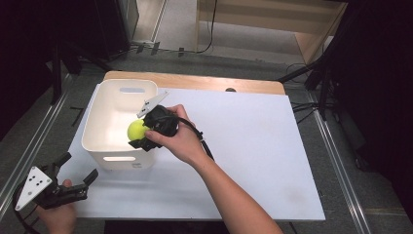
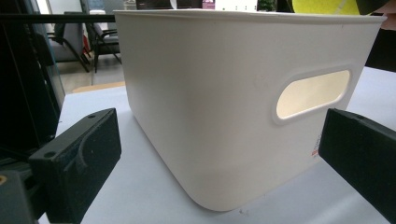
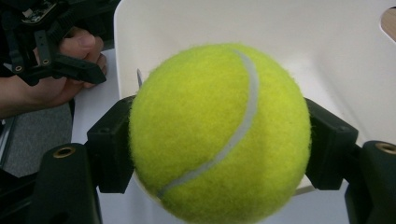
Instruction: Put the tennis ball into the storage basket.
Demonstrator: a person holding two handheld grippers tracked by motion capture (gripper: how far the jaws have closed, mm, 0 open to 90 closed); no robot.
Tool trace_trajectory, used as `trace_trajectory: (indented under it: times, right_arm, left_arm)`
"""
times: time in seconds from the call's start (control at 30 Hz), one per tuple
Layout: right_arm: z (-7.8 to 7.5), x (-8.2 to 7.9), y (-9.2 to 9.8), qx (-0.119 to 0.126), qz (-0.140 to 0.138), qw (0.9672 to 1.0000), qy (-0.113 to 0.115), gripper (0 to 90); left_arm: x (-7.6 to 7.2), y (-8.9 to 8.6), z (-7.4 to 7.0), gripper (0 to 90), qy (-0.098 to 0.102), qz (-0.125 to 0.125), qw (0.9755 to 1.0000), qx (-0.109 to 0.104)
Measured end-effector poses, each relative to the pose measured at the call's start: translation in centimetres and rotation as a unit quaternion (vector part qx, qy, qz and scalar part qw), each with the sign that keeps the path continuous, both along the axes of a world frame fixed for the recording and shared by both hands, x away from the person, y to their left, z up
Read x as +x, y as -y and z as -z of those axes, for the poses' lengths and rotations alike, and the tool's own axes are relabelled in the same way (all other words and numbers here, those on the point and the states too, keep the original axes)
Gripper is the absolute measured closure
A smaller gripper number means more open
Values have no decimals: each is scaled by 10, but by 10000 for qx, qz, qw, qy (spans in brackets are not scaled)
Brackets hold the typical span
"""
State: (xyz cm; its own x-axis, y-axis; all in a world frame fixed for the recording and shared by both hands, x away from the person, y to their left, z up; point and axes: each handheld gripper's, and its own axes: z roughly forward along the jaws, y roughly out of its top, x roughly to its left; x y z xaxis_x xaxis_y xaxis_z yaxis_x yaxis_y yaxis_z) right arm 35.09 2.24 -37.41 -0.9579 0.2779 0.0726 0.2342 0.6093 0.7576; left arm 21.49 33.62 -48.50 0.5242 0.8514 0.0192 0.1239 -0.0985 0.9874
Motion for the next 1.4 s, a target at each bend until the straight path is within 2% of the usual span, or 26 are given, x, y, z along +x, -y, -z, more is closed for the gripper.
trace_trajectory:
  times: [0.13, 0.4, 0.47, 0.63, 0.77, 1.1, 1.27, 1.4]
  right_arm:
    - [0, -1, 0, -26, 8, 10000, 64, 226]
    - [-2, -4, 2, 34, -31, 10000, 68, 139]
    - [-2, -4, 4, 41, 12, 9999, 107, 103]
    - [-1, -5, 11, 96, 108, 9998, 126, 95]
    - [-2, -6, 17, 143, 130, 9997, 156, 10]
    - [-2, -11, 34, 323, 314, 9987, 237, 10]
    - [5, -13, 44, 273, 447, 9983, 253, 9]
    - [10, -14, 54, 271, 520, 9981, 180, 9]
  left_arm:
    - [0, 0, 0, 0, -2, -1, 10000, -4]
    - [0, 0, 0, 0, 0, 5, 10000, -8]
    - [0, 0, 0, 0, 2, 7, 10000, -10]
    - [0, 0, 0, 0, -1, -2, 10000, -8]
    - [0, 0, 0, 0, 1, -3, 10000, 0]
    - [0, 0, 0, 0, 1, 4, 10000, -1]
    - [0, 1, 0, 0, 1, -10, 10000, 12]
    - [0, 1, 0, 0, 13, -15, 10000, 14]
